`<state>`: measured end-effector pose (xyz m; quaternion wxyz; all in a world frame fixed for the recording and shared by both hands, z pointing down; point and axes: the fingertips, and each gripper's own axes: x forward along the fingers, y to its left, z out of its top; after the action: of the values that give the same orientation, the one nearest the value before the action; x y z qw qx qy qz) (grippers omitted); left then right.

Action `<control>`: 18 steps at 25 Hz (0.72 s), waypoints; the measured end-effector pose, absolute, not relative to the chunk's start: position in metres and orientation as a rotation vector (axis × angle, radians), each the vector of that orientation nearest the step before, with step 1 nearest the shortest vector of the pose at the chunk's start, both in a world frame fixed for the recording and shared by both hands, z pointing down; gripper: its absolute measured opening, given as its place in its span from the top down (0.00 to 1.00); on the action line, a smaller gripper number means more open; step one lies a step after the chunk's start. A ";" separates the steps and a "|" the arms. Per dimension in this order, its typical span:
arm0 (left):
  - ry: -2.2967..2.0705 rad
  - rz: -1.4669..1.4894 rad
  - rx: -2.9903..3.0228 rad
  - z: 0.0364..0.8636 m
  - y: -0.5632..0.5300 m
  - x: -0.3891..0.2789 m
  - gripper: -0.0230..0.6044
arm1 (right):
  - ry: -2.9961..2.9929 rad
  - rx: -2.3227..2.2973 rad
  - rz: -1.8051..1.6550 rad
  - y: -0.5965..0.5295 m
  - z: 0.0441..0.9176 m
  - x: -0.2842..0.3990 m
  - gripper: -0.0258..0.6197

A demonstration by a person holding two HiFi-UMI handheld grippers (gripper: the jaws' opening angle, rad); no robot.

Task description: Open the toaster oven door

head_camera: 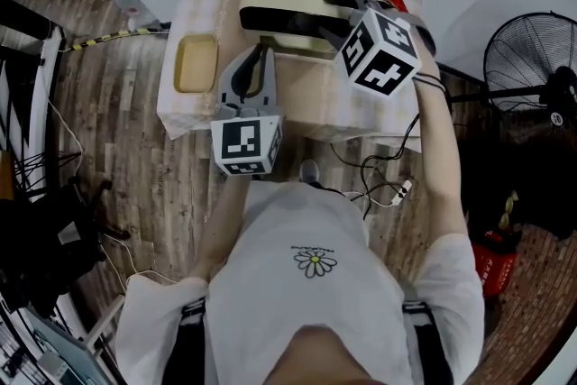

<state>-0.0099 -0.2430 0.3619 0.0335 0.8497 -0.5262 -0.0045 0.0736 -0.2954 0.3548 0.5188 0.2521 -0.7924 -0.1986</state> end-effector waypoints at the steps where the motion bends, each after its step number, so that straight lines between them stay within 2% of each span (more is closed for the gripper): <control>1: -1.597 -0.045 2.601 0.361 -0.243 -0.009 0.93 | -1.903 0.607 -0.477 -0.295 0.355 0.073 0.70; 8: -1.417 -0.181 2.540 0.364 -0.246 0.006 0.69 | -1.910 0.615 -0.476 -0.296 0.355 0.075 0.70; 11: -1.277 -0.332 2.388 0.372 -0.251 0.008 0.60 | -1.916 0.620 -0.475 -0.295 0.355 0.074 0.70; 14: -1.135 -0.501 2.154 0.386 -0.258 0.004 0.55 | -1.917 0.622 -0.471 -0.295 0.355 0.074 0.70; 18: -1.004 -0.645 1.931 0.404 -0.267 0.001 0.55 | -1.921 0.623 -0.472 -0.295 0.355 0.074 0.70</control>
<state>0.0009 -0.2671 0.4043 0.4223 0.7711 -0.4008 -0.2577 0.0736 -0.2954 0.3548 0.5088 0.2587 -0.7974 -0.1959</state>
